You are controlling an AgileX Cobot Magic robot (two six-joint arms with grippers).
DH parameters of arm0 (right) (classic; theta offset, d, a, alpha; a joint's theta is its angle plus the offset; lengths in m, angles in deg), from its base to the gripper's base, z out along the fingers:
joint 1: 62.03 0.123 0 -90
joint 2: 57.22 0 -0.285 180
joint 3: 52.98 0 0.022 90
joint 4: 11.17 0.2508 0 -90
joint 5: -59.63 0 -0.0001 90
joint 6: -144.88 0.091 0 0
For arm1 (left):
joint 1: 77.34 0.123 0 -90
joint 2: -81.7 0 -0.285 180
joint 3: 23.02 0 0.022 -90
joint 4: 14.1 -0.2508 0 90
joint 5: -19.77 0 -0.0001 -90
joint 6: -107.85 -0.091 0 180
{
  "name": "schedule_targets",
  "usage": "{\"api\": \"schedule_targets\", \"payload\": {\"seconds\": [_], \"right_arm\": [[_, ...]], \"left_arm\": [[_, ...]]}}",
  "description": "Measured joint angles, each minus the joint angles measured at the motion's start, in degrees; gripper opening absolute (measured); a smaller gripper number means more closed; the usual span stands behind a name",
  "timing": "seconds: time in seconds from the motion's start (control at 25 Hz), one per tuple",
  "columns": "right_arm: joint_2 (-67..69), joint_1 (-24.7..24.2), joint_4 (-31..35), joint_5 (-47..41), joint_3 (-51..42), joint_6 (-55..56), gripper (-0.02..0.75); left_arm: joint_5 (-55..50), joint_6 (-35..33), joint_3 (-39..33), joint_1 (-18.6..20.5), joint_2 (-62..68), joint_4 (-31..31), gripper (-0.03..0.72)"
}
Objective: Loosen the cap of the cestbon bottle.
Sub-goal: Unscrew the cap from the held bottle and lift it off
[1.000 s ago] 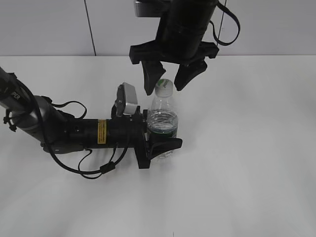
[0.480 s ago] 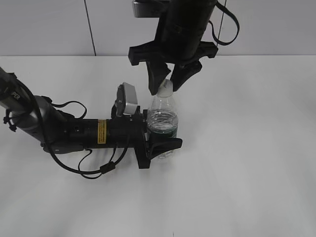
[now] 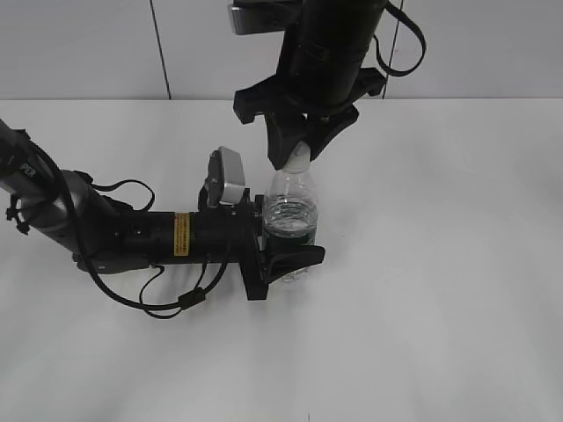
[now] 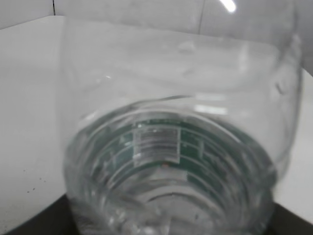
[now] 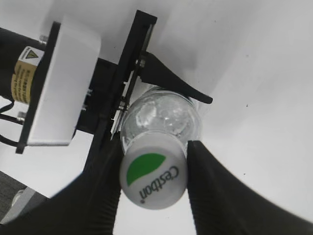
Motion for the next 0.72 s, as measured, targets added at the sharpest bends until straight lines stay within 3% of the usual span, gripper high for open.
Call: {"api": "schedule_targets", "payload": {"seconds": [0.72], "right_arm": [[0.0,0.0,2.2,0.0,0.0,-33.9,0.302]], "left_arm": [[0.1,-0.5,0.0,0.1,0.0,-0.5,0.410]]}}
